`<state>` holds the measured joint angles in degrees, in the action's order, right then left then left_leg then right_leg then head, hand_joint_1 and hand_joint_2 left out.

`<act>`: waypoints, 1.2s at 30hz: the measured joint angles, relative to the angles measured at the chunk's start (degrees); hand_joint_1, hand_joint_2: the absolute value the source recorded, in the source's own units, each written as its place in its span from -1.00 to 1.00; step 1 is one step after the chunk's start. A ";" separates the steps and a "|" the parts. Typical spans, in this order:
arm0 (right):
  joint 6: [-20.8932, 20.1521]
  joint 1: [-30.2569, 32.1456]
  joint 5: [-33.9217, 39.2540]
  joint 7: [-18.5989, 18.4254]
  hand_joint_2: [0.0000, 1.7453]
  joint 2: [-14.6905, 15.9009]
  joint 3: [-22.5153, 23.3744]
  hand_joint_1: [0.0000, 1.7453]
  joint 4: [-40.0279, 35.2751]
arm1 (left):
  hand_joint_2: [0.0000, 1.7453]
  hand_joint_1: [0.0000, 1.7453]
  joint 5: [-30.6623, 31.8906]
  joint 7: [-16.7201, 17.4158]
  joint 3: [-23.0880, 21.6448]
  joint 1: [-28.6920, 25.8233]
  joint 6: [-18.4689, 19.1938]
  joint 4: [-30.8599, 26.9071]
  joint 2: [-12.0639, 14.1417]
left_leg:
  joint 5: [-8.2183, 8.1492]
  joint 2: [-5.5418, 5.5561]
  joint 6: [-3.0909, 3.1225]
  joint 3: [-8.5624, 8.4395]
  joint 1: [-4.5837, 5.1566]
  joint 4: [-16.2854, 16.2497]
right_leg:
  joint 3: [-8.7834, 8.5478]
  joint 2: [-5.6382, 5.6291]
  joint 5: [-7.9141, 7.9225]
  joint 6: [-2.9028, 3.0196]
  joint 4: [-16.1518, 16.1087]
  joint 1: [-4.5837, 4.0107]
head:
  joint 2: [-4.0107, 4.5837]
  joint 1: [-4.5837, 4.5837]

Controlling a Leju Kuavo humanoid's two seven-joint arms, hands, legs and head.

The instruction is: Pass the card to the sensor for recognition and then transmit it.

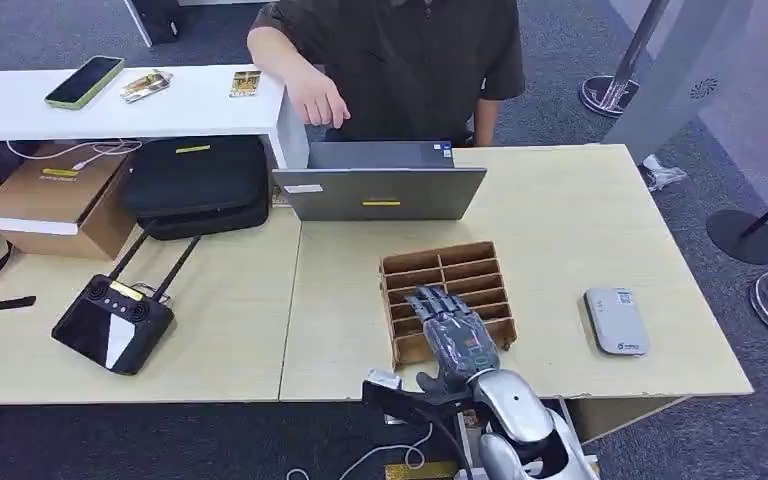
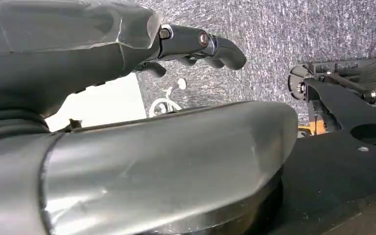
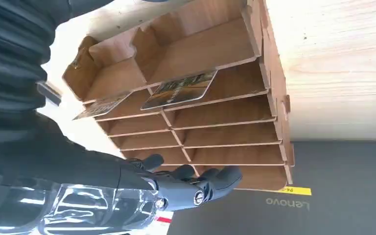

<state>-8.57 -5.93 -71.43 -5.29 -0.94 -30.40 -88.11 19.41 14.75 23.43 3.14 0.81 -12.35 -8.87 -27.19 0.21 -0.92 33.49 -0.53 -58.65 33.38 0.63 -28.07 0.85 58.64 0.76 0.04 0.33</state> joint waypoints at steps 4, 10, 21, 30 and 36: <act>0.00 -0.05 0.00 0.00 1.00 0.00 -0.04 -1.00 0.31 | -1.00 -1.00 0.04 0.04 0.35 0.00 0.00 0.00 -0.02 | 0.00 0.00 0.00 0.00 0.00 0.00 | 0.00 0.00 0.00 0.00 0.00 0.00 | 0.00 0.00; 0.02 -0.05 0.02 0.00 1.00 0.00 -0.04 -1.00 0.31 | -1.00 -1.00 0.04 0.04 0.63 -0.01 -0.02 0.02 -0.31 | 0.00 0.00 0.00 0.00 0.00 0.00 | 0.00 0.00 0.00 0.00 0.00 0.00 | 0.00 0.00; 0.04 0.07 -0.06 -0.02 1.00 0.00 -0.04 0.48 0.13 | -1.00 -1.00 0.04 0.04 0.76 -0.03 -0.22 0.02 -0.98 | 0.00 0.00 0.00 0.00 0.00 0.00 | 0.01 0.00 0.00 0.00 0.00 0.00 | 0.00 0.00; -0.02 0.35 -1.18 -0.17 1.00 0.00 -0.04 0.42 0.13 | -1.00 -1.00 0.04 0.04 0.81 -0.05 -0.85 0.04 -1.42 | 0.00 0.00 0.00 0.00 0.00 0.00 | 0.01 0.00 0.00 0.00 0.00 0.00 | 0.00 0.00; 0.07 0.45 -1.16 0.28 1.00 0.00 -0.04 0.52 -0.04 | -1.00 -1.00 0.04 0.04 0.83 -0.06 -0.68 0.18 -1.40 | 0.00 0.00 0.00 -0.01 0.00 0.00 | 0.01 0.00 0.00 0.00 0.00 0.00 | 0.00 0.00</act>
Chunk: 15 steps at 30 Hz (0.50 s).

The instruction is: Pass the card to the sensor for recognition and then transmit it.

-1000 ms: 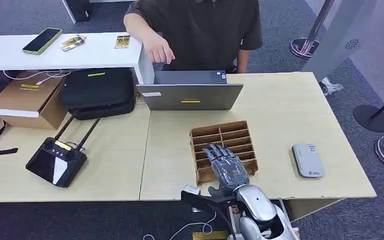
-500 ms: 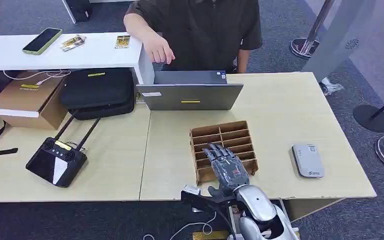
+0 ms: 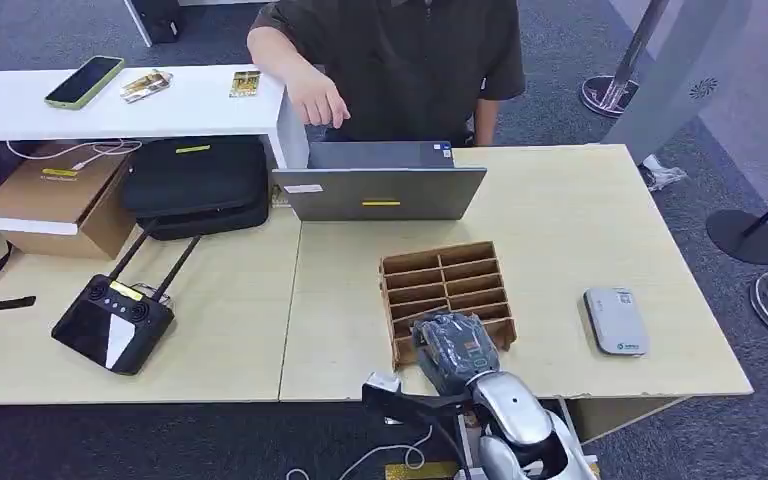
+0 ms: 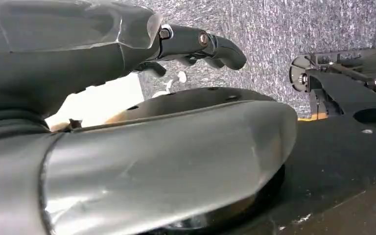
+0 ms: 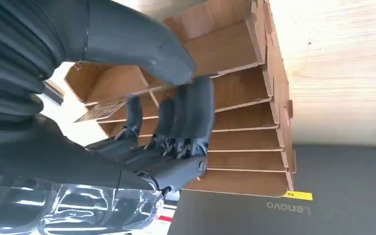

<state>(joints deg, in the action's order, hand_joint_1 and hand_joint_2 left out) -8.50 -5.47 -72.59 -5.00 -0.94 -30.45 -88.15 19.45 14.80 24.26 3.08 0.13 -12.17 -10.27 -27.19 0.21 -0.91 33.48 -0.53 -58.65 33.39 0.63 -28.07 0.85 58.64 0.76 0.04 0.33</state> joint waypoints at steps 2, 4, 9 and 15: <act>0.02 0.10 0.07 0.09 1.00 0.00 0.00 0.54 -0.26 | -1.00 -1.00 0.00 0.00 0.00 -0.01 0.18 0.09 0.00 | 0.00 0.00 0.00 0.00 0.00 0.00 | 0.00 0.00 0.00 0.00 0.00 0.00 | 0.00 0.00; 0.07 0.35 0.09 0.15 1.00 0.00 0.00 0.56 -0.57 | -1.00 -1.00 0.00 0.00 0.00 -0.01 0.17 0.11 0.00 | 0.00 0.00 0.00 0.00 0.00 0.00 | 0.00 0.00 0.00 0.00 0.00 0.00 | 0.00 0.00; 0.78 2.30 0.13 0.57 1.00 0.09 0.20 0.62 -2.31 | -1.00 -1.00 0.00 -0.11 0.07 -0.10 0.17 0.15 0.00 | -0.01 0.00 0.00 0.01 0.00 0.00 | 0.00 0.01 0.00 0.00 -0.01 0.00 | 0.00 0.02; 2.73 4.57 -0.02 1.16 1.00 0.63 0.57 0.84 -5.55 | -1.00 -1.00 0.00 -0.70 0.09 -0.37 0.17 0.15 -0.11 | -0.01 0.00 0.00 0.00 0.00 0.00 | 0.01 0.00 -0.01 0.00 -0.01 0.00 | 0.00 0.00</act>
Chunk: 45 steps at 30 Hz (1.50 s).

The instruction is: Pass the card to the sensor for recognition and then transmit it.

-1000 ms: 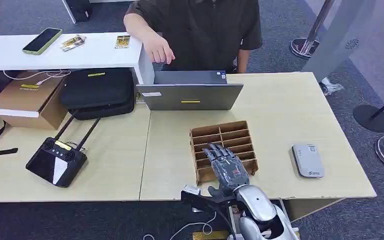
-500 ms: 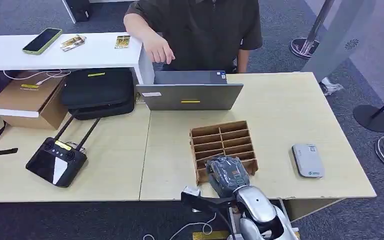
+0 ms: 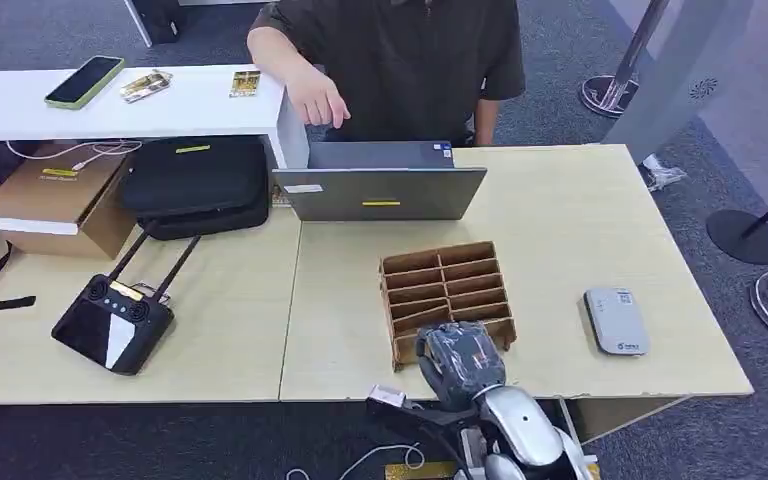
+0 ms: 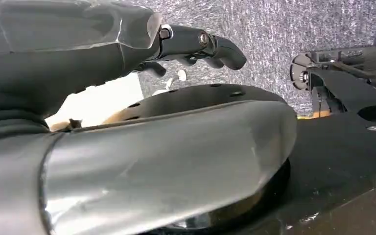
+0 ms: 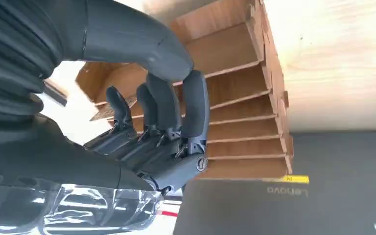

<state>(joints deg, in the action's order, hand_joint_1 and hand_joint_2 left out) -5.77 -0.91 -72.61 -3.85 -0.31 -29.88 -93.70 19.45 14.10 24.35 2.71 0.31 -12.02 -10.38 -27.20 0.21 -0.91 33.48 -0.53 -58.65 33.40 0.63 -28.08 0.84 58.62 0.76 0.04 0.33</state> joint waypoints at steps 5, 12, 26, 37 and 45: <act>0.48 1.35 -0.11 0.33 1.00 0.57 0.18 0.94 -2.04 | -1.00 -1.00 0.13 -0.11 0.00 -0.18 0.00 0.00 -0.20 | 0.00 0.00 0.00 -0.01 0.00 0.00 | -0.01 0.00 0.00 0.00 0.00 0.00 | 0.00 0.00; 1.20 2.33 -0.72 0.79 1.00 1.42 0.61 -1.00 -3.50 | -1.00 -1.00 0.61 -0.24 0.00 -0.24 0.28 0.00 -0.39 | 0.00 0.00 0.00 -0.01 0.00 0.00 | 0.00 0.00 0.00 0.00 0.00 0.00 | 0.00 0.00; 2.54 2.50 1.03 1.57 1.00 1.71 1.38 -1.00 -3.63 | -1.00 -1.00 1.36 -0.26 0.00 -0.25 0.50 0.00 -0.42 | 0.00 0.00 0.00 0.00 0.00 0.00 | -0.01 0.00 0.00 0.00 0.00 0.00 | 0.00 0.00; 2.97 2.25 0.09 2.73 1.00 1.71 2.43 -1.00 -3.37 | -1.00 -1.00 2.16 -0.61 0.00 -0.24 -0.26 0.00 -0.42 | 0.00 0.00 0.00 0.00 0.00 0.00 | -0.01 0.00 0.00 0.00 0.00 0.00 | 0.00 0.00; 2.47 0.88 -0.35 3.94 1.00 1.71 3.35 -1.00 -1.25 | -1.00 -1.00 2.69 -0.50 0.00 -0.26 -1.07 0.00 -0.42 | 0.00 0.00 0.00 0.00 0.00 0.00 | -0.01 0.00 0.00 0.00 0.00 0.00 | 0.00 0.00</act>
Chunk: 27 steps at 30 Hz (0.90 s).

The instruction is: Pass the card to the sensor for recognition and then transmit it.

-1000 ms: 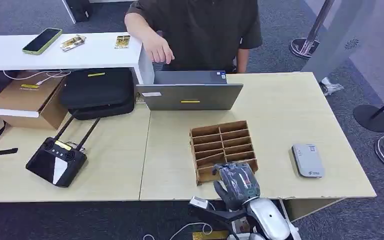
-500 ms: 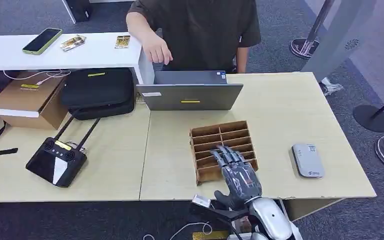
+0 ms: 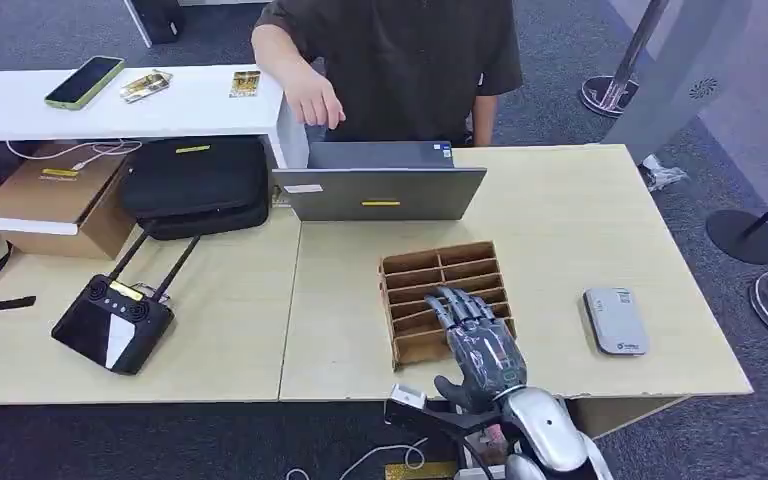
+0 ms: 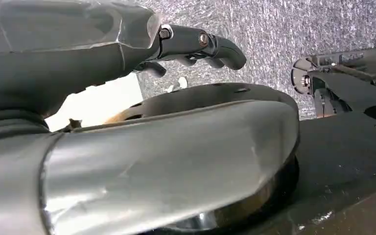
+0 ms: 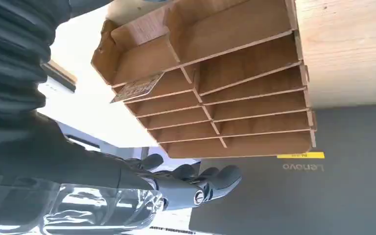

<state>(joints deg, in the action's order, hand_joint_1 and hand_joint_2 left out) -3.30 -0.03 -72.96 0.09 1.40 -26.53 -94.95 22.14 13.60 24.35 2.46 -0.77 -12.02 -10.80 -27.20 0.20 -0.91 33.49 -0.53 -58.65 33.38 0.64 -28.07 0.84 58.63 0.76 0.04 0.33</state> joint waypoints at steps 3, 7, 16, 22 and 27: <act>-0.07 -0.35 -0.48 0.09 1.00 0.00 0.39 -1.00 0.76 | -1.00 -1.00 0.70 0.09 0.00 -0.01 -0.24 0.00 0.00 | 0.00 0.00 0.00 0.00 0.00 0.00 | 0.00 0.00 0.00 0.00 0.00 0.00 | 0.00 0.00; -0.13 -0.27 -0.76 0.28 1.00 0.00 0.90 -1.00 1.31 | -1.00 -1.00 1.33 0.09 0.00 0.00 -0.13 0.00 0.00 | 0.00 0.00 0.00 0.00 0.00 0.00 | 0.01 0.00 0.00 0.00 0.00 0.00 | 0.00 0.00; -0.15 1.11 -1.16 0.70 1.00 0.02 1.83 -1.00 1.33 | -1.00 -1.00 2.23 -0.22 -0.09 -0.04 0.13 0.00 0.02 | -0.01 0.00 0.01 0.00 0.00 0.00 | 0.01 0.00 0.00 0.00 -0.01 0.00 | 0.00 0.00; 0.00 2.64 -2.10 1.20 1.00 0.59 2.58 -1.00 1.27 | -1.00 -1.00 2.97 -0.22 -0.13 -0.08 0.13 0.00 0.07 | -0.01 0.00 0.01 0.00 0.00 0.00 | 0.01 0.00 0.00 0.00 -0.01 0.00 | 0.00 0.00; 0.46 3.60 -2.86 1.81 1.00 1.51 3.26 -1.00 1.24 | -1.00 -1.00 3.50 -0.59 -0.15 -0.10 0.24 0.00 0.11 | -0.02 0.00 0.02 0.00 0.01 0.00 | 0.01 0.00 0.00 0.00 -0.01 0.01 | 0.00 0.00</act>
<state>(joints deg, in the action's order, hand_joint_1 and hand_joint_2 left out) -2.84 3.57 -75.82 1.90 2.91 -23.28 -93.70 25.64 13.00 24.20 2.36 -0.52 -12.02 -10.69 -27.22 0.21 -0.89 33.49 -0.52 -58.65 33.39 0.63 -28.08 0.84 58.61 0.77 0.04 0.33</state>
